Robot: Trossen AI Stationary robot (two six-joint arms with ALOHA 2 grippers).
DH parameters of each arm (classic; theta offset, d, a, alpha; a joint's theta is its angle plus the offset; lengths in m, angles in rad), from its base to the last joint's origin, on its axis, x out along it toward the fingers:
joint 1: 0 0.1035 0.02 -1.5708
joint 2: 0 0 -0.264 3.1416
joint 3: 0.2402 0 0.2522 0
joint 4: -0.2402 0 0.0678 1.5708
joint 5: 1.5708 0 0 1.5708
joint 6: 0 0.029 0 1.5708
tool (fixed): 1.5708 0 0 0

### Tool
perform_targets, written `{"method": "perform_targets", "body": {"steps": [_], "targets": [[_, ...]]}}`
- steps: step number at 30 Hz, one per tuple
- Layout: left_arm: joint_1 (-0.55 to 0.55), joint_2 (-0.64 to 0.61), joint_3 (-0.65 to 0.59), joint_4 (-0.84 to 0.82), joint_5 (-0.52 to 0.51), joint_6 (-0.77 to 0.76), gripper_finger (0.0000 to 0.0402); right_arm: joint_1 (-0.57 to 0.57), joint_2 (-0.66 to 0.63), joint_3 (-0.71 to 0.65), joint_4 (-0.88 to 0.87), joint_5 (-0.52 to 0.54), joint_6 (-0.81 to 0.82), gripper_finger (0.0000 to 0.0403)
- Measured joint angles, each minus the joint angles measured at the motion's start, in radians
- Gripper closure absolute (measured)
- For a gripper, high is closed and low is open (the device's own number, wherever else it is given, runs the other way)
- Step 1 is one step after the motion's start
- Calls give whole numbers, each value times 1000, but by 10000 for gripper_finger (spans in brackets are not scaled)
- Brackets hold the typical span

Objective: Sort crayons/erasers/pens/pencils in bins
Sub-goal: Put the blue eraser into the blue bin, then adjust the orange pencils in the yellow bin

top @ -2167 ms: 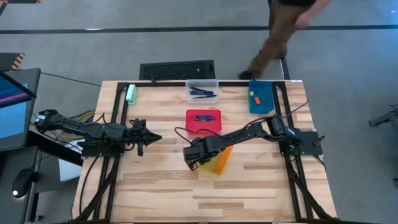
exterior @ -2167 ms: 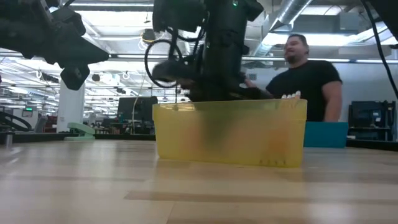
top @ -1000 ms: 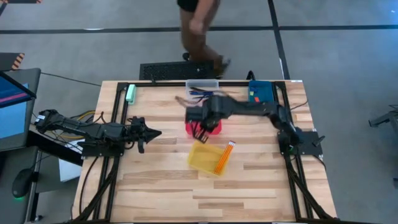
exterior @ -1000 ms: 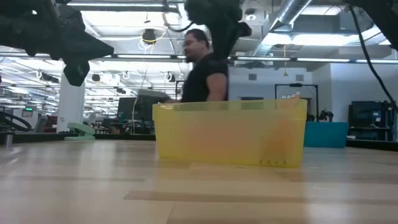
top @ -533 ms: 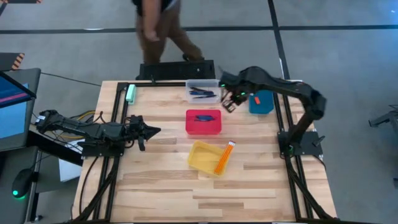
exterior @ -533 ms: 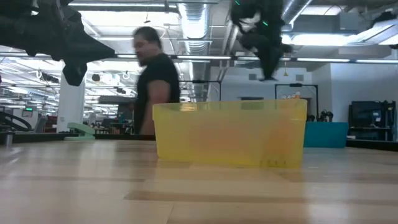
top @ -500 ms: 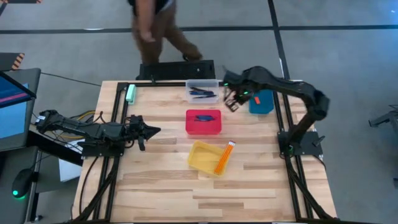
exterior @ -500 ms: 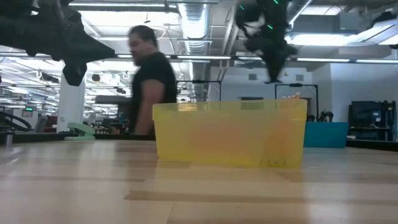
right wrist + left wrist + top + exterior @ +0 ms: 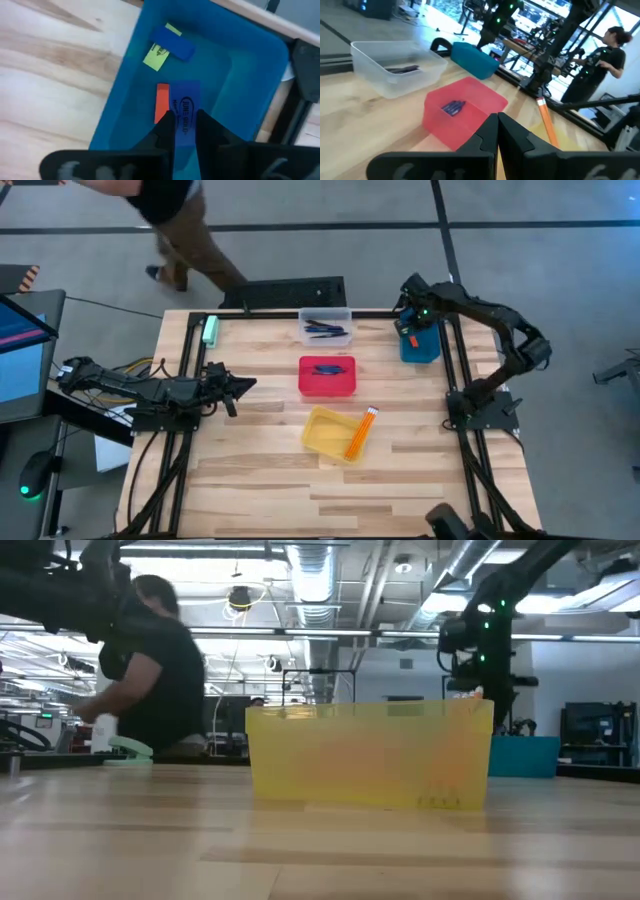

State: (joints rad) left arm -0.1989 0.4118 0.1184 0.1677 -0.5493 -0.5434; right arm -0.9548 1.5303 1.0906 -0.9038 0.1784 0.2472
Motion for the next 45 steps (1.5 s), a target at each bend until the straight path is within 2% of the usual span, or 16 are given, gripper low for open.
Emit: {"method": "perform_targets", "body": {"steps": [9,15,19,21,24,26,31,33,37,39,42,45], "targets": [[0,0,0,-2,-45,0,401,-63,135,-20,50,-23,-22,336],[0,0,0,-26,-82,0,401,-62,148,-19,51,-22,-21,275],[1,0,0,-36,-91,-11,401,-62,107,-19,37,-22,-16,215],[10,0,0,-62,-85,-53,401,-61,76,-19,22,-22,-18,198],[33,0,0,-104,-38,-104,401,-36,3,-18,-13,-22,-18,203],[52,0,0,-117,10,-109,401,4,-56,-19,-44,-41,-11,232],[115,0,0,-117,130,-68,401,216,-221,-45,-44,-76,116,364],[144,0,0,-117,199,-50,401,338,-291,-78,-20,-77,221,391],[199,0,0,-115,319,-25,401,622,-416,-160,69,-48,539,388],[222,0,0,-108,367,-9,401,797,-450,-174,108,44,701,397],[253,0,0,-105,424,11,401,1054,-455,-159,116,255,906,394],[278,0,0,-104,467,24,401,1235,-419,-112,71,353,1105,379]]}}
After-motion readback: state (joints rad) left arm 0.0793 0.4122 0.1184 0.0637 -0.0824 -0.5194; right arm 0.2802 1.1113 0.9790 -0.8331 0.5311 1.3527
